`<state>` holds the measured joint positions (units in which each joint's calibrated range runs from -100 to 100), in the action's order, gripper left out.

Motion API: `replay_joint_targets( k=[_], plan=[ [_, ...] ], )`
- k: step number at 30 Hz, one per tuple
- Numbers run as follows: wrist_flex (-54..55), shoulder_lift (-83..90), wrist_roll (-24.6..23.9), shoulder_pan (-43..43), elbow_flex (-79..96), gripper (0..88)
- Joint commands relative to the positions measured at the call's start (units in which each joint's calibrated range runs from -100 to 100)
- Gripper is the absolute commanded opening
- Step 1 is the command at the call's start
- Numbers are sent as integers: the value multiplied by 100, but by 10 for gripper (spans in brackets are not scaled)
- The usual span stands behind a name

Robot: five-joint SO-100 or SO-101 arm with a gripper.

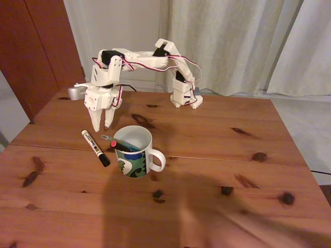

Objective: Clean up the desk and place the pens and markers into the cup

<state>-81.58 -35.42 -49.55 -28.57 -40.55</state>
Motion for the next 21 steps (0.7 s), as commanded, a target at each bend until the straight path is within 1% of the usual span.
replay_joint_targets(
  k=[1, 13, 21],
  plan=[
    [-27, 71, 10, 38, -318, 156],
    [-35, 63, 5, -18, -300, 160],
    [60, 55, 46, -18, 61, 156]
  ],
)
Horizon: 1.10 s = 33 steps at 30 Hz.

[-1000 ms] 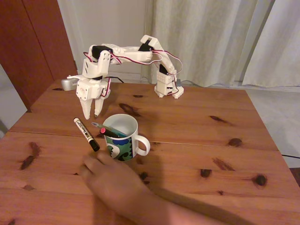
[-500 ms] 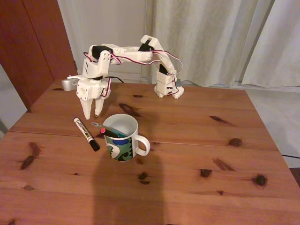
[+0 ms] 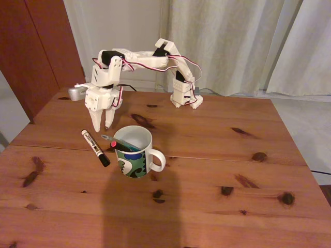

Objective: Clean up the desk and place the pens and markers into the cup

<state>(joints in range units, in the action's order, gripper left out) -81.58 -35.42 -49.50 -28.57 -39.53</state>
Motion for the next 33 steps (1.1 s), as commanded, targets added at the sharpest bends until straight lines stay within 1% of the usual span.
replay_joint_targets(
  k=[1, 3, 7, 18, 26, 33],
  plan=[
    [60, 55, 47, -18, -68, 156],
    [60, 55, 73, -18, -86, 156],
    [68, 55, 408, -10, -23, 156],
    [68, -252, 833, -244, -285, 156],
    [68, -1071, 838, -509, -1367, 156],
    [68, -1716, 681, -646, -2323, 156]
  ],
)
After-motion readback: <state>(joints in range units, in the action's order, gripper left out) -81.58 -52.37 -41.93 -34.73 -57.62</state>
